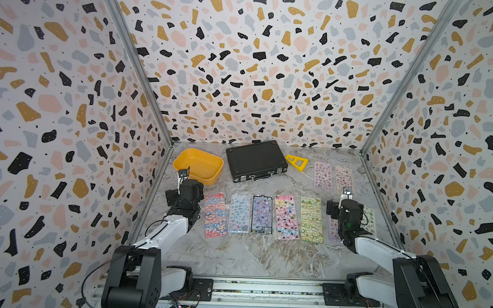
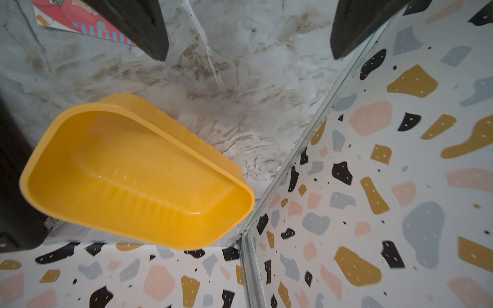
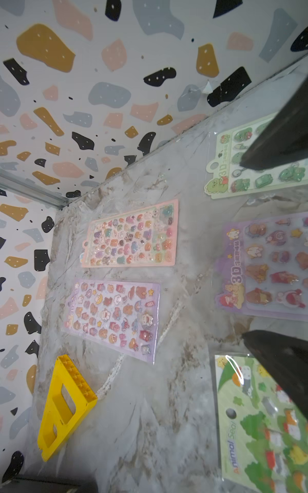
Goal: Take the stickers out of the storage box
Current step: Reset both arms
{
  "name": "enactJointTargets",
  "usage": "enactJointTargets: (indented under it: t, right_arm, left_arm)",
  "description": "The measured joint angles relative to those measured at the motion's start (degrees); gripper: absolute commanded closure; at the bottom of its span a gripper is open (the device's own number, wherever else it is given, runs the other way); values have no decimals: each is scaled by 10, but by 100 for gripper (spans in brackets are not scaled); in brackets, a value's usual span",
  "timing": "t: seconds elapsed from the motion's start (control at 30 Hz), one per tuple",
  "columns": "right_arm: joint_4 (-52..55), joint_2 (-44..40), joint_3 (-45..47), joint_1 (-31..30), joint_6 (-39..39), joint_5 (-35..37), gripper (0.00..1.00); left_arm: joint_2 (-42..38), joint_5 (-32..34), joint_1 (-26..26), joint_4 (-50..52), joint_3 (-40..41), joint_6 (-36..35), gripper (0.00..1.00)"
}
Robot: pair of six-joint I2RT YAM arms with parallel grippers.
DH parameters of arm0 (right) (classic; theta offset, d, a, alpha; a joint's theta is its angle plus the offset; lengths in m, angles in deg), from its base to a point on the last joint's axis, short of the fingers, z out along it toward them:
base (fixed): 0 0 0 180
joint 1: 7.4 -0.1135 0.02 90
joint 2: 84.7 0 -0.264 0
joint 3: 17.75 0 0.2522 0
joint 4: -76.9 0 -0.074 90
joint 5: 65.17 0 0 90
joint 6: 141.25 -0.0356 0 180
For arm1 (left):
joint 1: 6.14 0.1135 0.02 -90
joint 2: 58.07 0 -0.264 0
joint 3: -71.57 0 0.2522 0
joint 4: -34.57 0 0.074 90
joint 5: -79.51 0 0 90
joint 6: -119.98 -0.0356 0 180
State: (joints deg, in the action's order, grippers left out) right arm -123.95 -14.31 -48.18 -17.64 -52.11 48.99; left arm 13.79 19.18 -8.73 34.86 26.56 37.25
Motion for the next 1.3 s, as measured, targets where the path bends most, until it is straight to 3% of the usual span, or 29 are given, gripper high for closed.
enactJointTargets:
  t: [0.23,0.4,0.73,0.83,1.07,1.3]
  right_arm:
    - [-190,110,54,2,49,-32,1]
    - [-318,190,61,3,62,-36,1]
    - [-421,202,94,3,70,-45,1]
    - [-421,202,89,3,71,-43,1]
    - [-251,181,-22,46,38,-58,1]
    - [-198,177,-25,55,24,-70,1]
  left_arm:
    - [27,-46,10,-53,10,14,1]
    - [34,-66,5,-130,72,8,1]
    - [100,-82,-55,-331,156,-55,1]
    - [105,-88,-53,-339,156,-63,1]
    - [104,-131,-7,-341,137,-52,1]
    - [104,-144,-7,-341,137,-49,1]
